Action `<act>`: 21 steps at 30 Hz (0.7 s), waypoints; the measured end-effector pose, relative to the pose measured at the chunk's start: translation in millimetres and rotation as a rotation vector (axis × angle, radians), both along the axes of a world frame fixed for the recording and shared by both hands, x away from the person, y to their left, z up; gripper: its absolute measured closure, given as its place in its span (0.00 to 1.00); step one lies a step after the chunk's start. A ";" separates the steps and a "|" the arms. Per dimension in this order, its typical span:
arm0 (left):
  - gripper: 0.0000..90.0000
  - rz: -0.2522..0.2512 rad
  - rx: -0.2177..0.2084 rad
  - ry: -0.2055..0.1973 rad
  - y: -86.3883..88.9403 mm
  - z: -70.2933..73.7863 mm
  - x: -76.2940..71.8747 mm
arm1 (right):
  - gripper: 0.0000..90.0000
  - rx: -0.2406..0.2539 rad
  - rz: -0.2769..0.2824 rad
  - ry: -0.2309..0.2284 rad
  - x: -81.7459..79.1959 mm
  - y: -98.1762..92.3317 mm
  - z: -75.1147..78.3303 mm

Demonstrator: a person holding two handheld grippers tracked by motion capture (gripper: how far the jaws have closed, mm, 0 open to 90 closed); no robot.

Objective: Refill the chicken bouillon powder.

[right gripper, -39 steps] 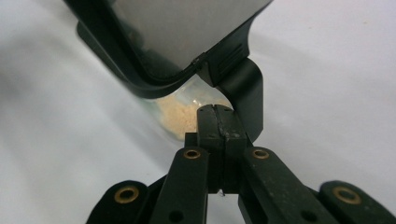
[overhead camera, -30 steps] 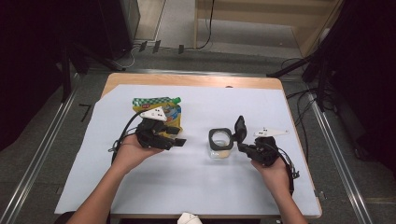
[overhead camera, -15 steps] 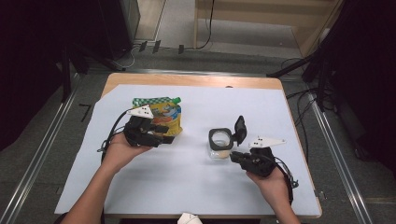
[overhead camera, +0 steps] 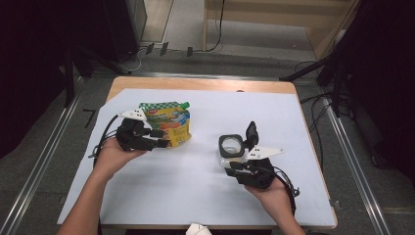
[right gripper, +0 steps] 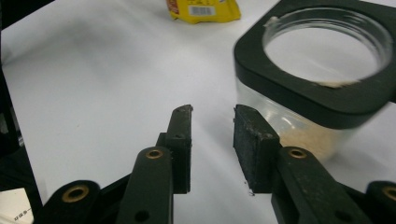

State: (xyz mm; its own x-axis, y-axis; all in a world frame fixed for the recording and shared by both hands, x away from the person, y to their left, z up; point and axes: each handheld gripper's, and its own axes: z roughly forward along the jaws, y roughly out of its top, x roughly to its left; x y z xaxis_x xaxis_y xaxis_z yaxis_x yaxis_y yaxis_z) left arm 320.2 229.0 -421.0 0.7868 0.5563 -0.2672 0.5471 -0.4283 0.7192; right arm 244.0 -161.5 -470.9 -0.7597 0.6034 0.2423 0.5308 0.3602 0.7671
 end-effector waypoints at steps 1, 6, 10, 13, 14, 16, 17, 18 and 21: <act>0.56 0.004 -0.004 0.001 2.4 0.4 0.0 | 0.75 0.003 0.006 -0.001 -0.5 2.7 -0.2; 0.58 0.048 -0.018 0.011 14.9 1.5 -0.6 | 0.71 -0.002 0.036 -0.006 -1.1 10.4 -1.3; 0.58 0.064 -0.020 0.024 21.4 0.0 0.0 | 0.71 -0.008 0.058 -0.005 -1.1 15.8 -2.8; 0.58 0.081 -0.018 0.027 27.5 -0.7 0.7 | 0.71 -0.015 0.074 -0.014 -1.2 18.8 -4.2; 0.58 0.083 -0.021 0.029 29.9 -0.9 1.4 | 0.70 -0.015 0.076 -0.014 -1.1 19.2 -4.4; 0.58 0.092 -0.025 0.031 33.1 -1.8 2.1 | 0.70 -0.016 0.077 -0.013 -0.6 19.9 -4.9; 0.58 0.094 -0.018 0.029 34.5 -2.4 2.7 | 0.70 -0.018 0.078 -0.011 -0.4 20.1 -5.0; 0.58 0.099 -0.011 0.030 35.4 -3.6 3.5 | 0.70 -0.020 0.078 -0.009 -0.2 20.5 -5.3; 0.56 0.105 0.000 0.028 35.8 -6.8 5.5 | 0.69 -0.028 0.083 -0.006 -0.2 22.4 -7.0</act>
